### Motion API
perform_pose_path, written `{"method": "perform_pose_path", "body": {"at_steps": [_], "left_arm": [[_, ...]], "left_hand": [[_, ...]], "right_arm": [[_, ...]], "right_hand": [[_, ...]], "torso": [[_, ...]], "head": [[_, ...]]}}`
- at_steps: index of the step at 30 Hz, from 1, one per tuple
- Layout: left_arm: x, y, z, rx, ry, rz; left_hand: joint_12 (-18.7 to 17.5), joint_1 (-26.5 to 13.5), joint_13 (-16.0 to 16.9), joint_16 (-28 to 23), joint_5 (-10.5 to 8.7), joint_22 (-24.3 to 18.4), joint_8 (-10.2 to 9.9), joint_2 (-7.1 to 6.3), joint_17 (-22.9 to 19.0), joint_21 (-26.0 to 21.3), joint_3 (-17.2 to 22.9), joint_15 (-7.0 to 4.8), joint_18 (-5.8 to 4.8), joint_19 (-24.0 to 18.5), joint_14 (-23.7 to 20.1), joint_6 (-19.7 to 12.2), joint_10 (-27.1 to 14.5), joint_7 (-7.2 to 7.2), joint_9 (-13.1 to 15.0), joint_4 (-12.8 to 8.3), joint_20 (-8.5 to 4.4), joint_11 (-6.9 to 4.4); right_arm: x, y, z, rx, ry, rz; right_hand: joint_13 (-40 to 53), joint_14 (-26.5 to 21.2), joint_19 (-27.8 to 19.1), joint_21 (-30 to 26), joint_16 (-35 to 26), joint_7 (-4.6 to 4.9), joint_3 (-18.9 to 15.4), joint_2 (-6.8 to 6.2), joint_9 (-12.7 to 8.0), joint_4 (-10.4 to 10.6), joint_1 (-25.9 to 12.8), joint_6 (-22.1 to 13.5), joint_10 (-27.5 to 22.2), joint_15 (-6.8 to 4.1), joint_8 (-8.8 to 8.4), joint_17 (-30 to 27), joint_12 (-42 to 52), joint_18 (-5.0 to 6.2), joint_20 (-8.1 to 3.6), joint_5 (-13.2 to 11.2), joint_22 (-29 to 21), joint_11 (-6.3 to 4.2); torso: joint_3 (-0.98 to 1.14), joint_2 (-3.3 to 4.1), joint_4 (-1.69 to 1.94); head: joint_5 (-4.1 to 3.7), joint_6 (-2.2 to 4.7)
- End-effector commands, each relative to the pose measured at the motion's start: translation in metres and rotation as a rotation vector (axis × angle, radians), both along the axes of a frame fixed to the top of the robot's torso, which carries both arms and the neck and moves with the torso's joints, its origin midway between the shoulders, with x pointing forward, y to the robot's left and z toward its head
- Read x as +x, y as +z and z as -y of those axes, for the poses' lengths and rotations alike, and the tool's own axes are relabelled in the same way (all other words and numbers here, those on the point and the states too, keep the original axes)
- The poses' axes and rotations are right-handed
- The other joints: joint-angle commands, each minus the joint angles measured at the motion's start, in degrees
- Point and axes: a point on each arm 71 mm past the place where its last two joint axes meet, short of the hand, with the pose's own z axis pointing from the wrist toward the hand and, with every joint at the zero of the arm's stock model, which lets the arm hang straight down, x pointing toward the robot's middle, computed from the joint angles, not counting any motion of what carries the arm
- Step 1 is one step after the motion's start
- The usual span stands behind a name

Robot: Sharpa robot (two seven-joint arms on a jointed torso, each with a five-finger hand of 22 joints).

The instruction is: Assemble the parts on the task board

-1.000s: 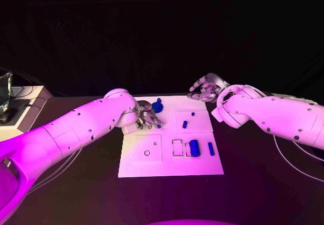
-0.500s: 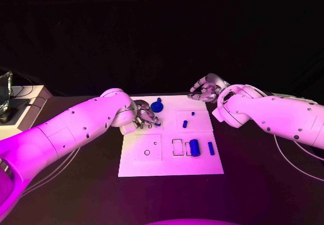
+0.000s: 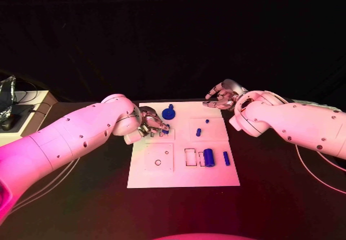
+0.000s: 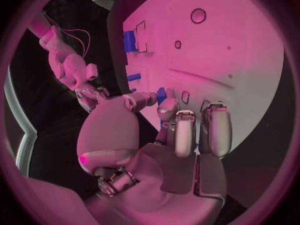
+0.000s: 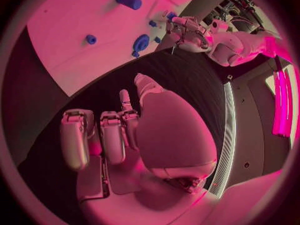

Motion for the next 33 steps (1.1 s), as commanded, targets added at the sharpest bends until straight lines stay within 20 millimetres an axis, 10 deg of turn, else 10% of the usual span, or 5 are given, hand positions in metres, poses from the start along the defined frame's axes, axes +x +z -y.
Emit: {"method": "perform_pose_path", "body": {"at_steps": [1,33], "left_arm": [[-0.001,0.002,-0.002,0.009,-0.006,0.012],[0.002,0.002,-0.003,0.175,-0.002,0.194]], "left_hand": [[0.51,-0.66,0.37,0.32,0.2,1.97,0.31,0.26,13.66,0.26,8.48,-0.6,-0.88,0.19,5.53,1.83,0.67,-1.35,14.97,-8.87,-0.47,-0.15],[0.08,-1.3,-0.62,0.7,0.34,2.77,-0.09,0.27,14.2,0.51,6.33,-1.6,-1.06,0.79,5.71,5.07,2.96,-2.74,16.65,-10.5,-1.26,-1.4]], "right_arm": [[0.0,-0.001,0.0,-0.011,0.011,-0.009],[0.0,-0.002,0.0,-0.009,0.012,-0.009]], "right_hand": [[8.63,5.17,3.66,-0.24,-0.16,0.07,0.43,-0.44,0.1,-0.04,-0.18,-0.35,0.25,-0.02,0.25,11.65,0.32,0.59,0.13,0.41,11.34,0.1],[8.59,5.12,3.61,-0.37,-0.23,0.07,0.77,-0.54,0.17,0.0,-0.31,-0.37,0.23,-0.04,0.38,11.45,0.29,0.62,0.14,1.25,11.27,0.09]], "torso": [[0.04,-0.06,0.05],[-0.07,-0.01,-0.06]], "head": [[0.15,-0.11],[0.58,-0.9]]}}
